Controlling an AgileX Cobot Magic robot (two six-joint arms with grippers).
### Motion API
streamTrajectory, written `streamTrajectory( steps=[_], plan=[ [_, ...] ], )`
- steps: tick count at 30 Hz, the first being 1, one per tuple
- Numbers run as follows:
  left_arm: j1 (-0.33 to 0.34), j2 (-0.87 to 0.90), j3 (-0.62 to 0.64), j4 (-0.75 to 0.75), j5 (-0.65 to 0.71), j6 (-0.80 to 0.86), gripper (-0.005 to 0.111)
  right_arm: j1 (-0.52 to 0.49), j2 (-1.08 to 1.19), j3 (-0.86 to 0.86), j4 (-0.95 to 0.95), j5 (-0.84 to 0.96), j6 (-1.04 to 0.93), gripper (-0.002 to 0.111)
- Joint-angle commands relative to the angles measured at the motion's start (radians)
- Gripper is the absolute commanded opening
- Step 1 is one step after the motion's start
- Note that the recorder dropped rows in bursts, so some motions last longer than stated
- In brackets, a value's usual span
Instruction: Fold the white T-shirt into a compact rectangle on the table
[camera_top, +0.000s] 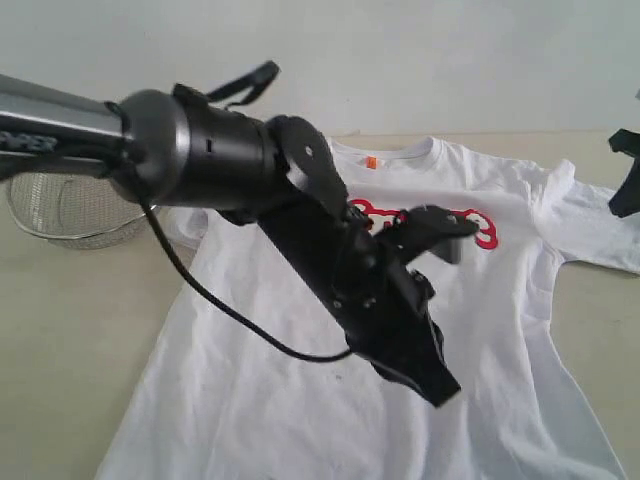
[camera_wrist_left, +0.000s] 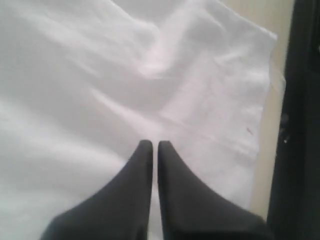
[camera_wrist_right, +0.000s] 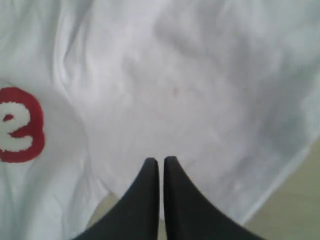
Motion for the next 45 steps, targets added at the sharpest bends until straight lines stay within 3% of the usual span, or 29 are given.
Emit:
streamTrajectory(
  steps=[1,6,8,14,16,22,35,45],
  plan=[
    [0.086,-0.079,0.055,0.038,-0.094,-0.053,0.005,-0.086,-0.015,0.000,0.013,-0.024,-0.003,0.000],
    [0.210,-0.135,0.155,0.045,-0.134,-0.065,0.005,-0.144,-0.015,0.000,0.023,-0.087,-0.003,0.000],
    [0.251,-0.148,0.187,0.045,-0.134,-0.065,0.005,-0.153,-0.015,0.000,0.027,-0.128,-0.003,0.006],
    [0.292,-0.153,0.236,0.037,-0.147,-0.065,0.005,-0.151,-0.005,0.000,0.041,-0.203,0.012,0.047],
    [0.292,-0.153,0.236,0.016,-0.177,-0.065,0.005,-0.151,0.003,0.000,0.042,-0.211,0.033,0.054],
    [0.292,-0.153,0.236,-0.048,-0.313,-0.065,0.005,-0.151,0.060,0.000,0.083,-0.202,0.051,0.054],
    [0.292,-0.153,0.236,-0.050,-0.329,-0.065,0.005,-0.149,0.119,0.000,0.178,-0.202,0.051,0.054],
    [0.292,-0.153,0.236,-0.050,-0.331,-0.065,0.005,-0.092,0.149,-0.002,0.177,-0.220,0.051,0.054]
  ],
)
